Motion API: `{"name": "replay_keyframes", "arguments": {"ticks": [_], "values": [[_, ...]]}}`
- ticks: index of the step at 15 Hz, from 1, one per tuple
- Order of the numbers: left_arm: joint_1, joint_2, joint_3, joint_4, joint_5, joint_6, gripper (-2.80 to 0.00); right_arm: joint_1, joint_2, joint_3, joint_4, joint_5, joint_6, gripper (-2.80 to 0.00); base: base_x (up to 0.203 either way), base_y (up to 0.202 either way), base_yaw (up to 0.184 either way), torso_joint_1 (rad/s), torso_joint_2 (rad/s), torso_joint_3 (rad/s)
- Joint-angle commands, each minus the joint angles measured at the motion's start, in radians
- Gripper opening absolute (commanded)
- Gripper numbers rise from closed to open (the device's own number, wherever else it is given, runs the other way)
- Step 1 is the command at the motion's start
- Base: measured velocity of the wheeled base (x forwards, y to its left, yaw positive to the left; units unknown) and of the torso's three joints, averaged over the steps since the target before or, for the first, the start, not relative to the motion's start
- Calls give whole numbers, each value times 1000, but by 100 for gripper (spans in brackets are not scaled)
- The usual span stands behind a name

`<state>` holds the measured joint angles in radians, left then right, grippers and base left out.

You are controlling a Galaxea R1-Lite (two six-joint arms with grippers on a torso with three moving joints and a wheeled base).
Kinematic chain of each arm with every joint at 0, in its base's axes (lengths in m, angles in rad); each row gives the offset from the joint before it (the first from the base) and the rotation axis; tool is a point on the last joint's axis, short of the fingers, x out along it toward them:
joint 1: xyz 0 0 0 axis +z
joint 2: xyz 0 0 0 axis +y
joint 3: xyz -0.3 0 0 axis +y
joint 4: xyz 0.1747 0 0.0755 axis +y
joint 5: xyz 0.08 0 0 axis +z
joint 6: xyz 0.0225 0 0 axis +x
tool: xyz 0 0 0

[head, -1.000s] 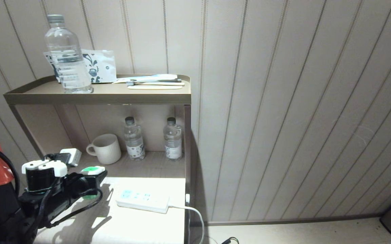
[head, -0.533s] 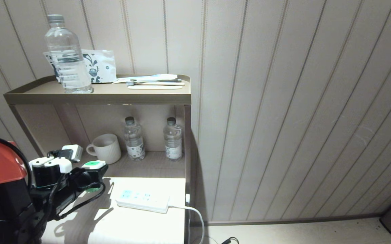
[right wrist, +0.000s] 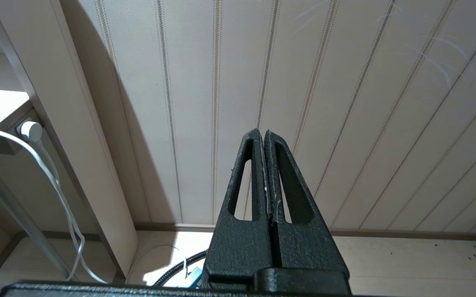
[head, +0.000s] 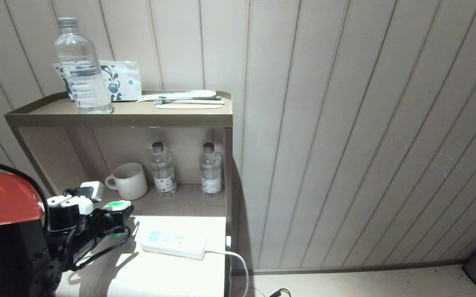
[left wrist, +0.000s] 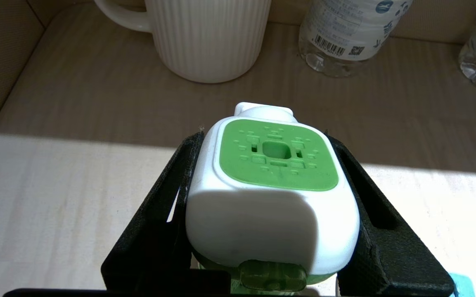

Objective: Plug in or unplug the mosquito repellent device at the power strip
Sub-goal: Place the mosquito repellent liquid on the table

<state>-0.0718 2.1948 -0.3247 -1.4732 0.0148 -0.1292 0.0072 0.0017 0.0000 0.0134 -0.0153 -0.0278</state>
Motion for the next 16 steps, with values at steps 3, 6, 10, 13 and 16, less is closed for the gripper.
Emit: {"name": "replay_keyframes", "arguments": {"ticks": [3, 6, 10, 13, 16], "values": [[-1, 41, -12, -21, 1, -3, -280, 0, 0, 0, 0, 0, -1, -280, 0, 0, 0, 0, 0, 0], [-1, 46, -16, -25, 2, -3, -280, 0, 0, 0, 0, 0, 0, -280, 0, 0, 0, 0, 0, 0], [-2, 57, -30, -33, 4, -3, -280, 0, 0, 0, 0, 0, 0, -280, 0, 0, 0, 0, 0, 0], [-2, 51, -28, -35, 4, -3, -280, 0, 0, 0, 0, 0, -1, -280, 0, 0, 0, 0, 0, 0], [-2, 54, -30, -37, 9, -3, -280, 0, 0, 0, 0, 0, 0, -280, 0, 0, 0, 0, 0, 0]]}}
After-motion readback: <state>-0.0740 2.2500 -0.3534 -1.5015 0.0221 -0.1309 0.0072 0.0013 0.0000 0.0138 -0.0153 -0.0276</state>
